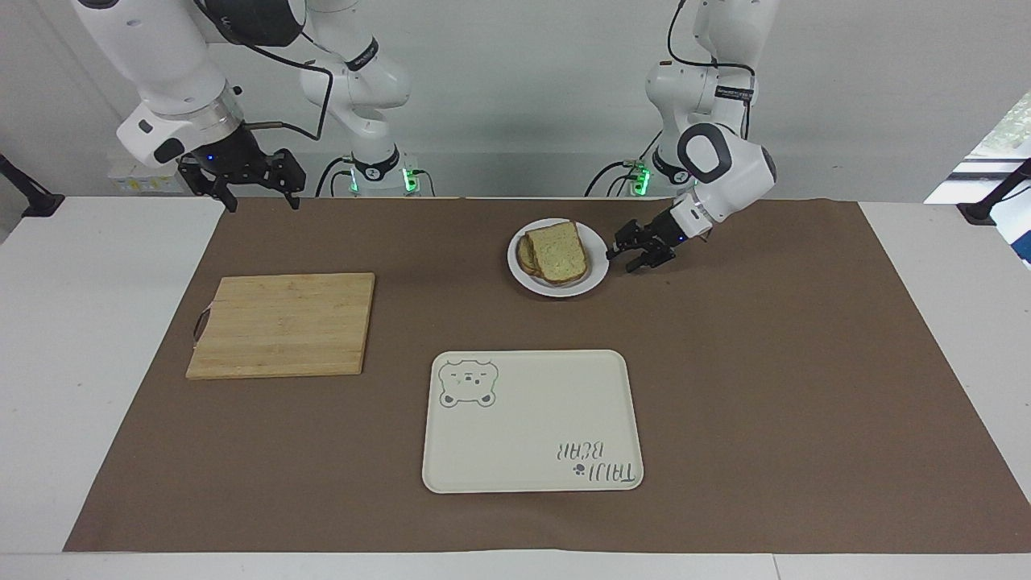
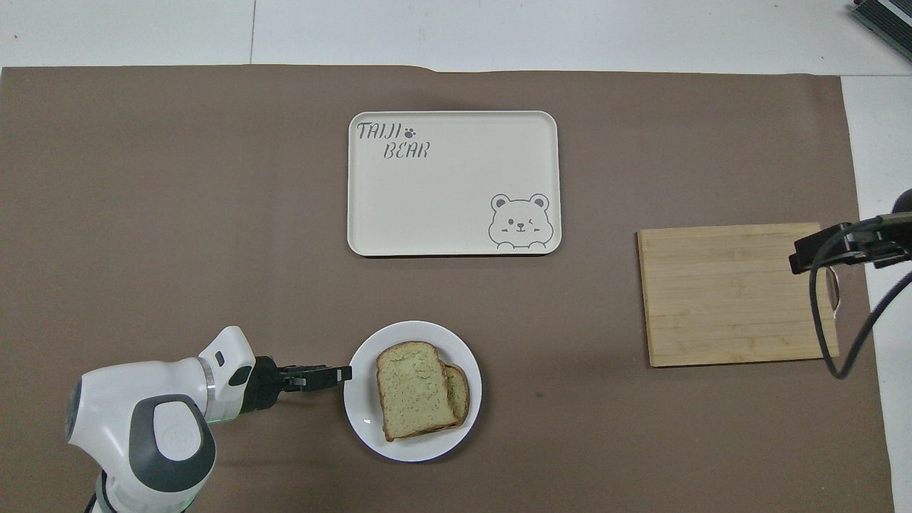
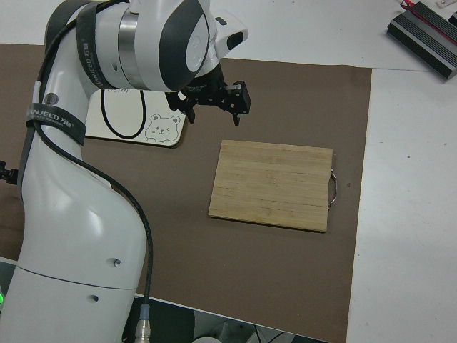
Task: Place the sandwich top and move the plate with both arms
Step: 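Move the left gripper to the plate rim nearest the robot, then push the plate with the left gripper onto the bear tray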
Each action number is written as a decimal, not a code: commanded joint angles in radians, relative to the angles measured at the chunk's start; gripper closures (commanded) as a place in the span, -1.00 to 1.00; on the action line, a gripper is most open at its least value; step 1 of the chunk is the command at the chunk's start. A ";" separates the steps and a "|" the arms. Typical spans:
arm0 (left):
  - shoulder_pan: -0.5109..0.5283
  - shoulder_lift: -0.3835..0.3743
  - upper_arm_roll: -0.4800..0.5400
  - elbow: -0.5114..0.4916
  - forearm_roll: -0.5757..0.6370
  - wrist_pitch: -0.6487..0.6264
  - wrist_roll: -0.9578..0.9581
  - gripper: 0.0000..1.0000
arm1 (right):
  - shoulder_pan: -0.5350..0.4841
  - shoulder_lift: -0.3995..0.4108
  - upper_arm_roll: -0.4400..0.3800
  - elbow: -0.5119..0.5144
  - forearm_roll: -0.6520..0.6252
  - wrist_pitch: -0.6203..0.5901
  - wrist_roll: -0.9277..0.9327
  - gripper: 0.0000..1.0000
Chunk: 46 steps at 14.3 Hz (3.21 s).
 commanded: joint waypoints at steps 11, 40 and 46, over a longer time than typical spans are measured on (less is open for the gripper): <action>-0.081 -0.027 0.013 -0.072 -0.137 0.029 0.029 0.03 | -0.005 0.004 0.005 0.011 -0.001 -0.004 0.008 -1.00; 0.028 0.441 0.015 0.607 -0.474 0.049 0.089 1.00 | -0.006 0.004 0.005 0.011 -0.001 -0.004 0.008 -1.00; 0.031 0.595 -0.005 0.751 -0.494 0.061 0.090 1.00 | -0.005 0.006 0.005 0.009 -0.001 -0.004 0.008 -1.00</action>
